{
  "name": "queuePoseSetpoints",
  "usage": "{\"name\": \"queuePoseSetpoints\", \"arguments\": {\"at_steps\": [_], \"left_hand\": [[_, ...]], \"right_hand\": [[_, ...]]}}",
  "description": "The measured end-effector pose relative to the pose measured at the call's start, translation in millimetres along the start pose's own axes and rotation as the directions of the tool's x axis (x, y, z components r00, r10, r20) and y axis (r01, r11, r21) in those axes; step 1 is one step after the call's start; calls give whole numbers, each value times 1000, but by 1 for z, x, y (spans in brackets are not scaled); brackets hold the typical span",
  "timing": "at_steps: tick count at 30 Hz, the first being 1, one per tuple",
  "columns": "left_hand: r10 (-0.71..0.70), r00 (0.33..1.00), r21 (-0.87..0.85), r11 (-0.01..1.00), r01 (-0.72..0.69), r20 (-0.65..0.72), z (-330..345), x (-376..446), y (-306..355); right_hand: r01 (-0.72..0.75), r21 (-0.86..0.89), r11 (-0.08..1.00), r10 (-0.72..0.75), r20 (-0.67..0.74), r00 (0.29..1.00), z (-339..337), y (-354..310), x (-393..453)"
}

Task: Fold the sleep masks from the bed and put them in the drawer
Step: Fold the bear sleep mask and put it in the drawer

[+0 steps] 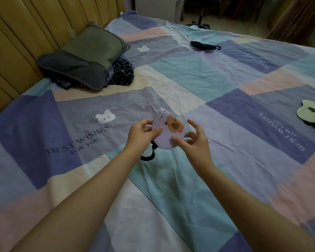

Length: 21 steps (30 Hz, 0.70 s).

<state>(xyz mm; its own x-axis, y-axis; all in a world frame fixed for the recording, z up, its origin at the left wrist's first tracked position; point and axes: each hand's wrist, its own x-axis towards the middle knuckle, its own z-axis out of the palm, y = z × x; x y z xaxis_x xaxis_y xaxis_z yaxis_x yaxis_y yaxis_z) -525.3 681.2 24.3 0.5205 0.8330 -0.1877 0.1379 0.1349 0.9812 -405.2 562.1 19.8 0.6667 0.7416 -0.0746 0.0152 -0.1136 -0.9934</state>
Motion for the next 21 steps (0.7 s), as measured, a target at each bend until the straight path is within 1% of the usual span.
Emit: {"name": "queuePoseSetpoints", "arguments": {"at_steps": [2,3,6,9,10,12,13,15,17,18,19,20,21], "left_hand": [[-100,988,-168,982,80,-117,6,-1,2],[-155,977,-249,962,115,-146,9,-2,3],[-266,954,-434,882,182,-140,17,-6,2],[-302,943,-489,849,201,-136,23,-10,-1],[-307,939,-486,851,199,-154,24,-10,-2],[-308,924,-468,867,174,-226,23,-9,-2],[-306,912,-447,880,162,-273,20,-8,-3],[-310,880,-391,906,159,-360,13,-4,-5],[-318,845,-352,921,167,-430,6,-2,-8],[-317,827,-326,929,173,-464,3,-2,-9],[-312,811,-295,938,180,-496,0,-2,-11],[-304,800,-268,945,186,-517,-2,-4,-13],[-298,797,-253,949,189,-525,-3,-6,-15]], "right_hand": [[-70,50,996,70,2,998,1,3,-6],[-95,45,994,94,19,995,4,5,-10],[-120,-69,990,124,54,991,14,10,-21],[-100,-111,989,103,19,995,24,12,-26],[-96,-114,989,97,0,995,26,11,-26],[-127,-66,990,127,1,992,25,7,-26],[-161,-27,987,161,13,987,23,4,-26],[-273,94,957,267,68,961,19,-2,-22],[-403,235,885,364,192,911,14,-10,-19],[-450,340,826,377,259,889,11,-15,-17],[-471,478,742,353,318,880,7,-21,-16],[-459,616,640,294,356,887,3,-26,-13],[-425,717,552,229,360,904,0,-30,-10]]}}
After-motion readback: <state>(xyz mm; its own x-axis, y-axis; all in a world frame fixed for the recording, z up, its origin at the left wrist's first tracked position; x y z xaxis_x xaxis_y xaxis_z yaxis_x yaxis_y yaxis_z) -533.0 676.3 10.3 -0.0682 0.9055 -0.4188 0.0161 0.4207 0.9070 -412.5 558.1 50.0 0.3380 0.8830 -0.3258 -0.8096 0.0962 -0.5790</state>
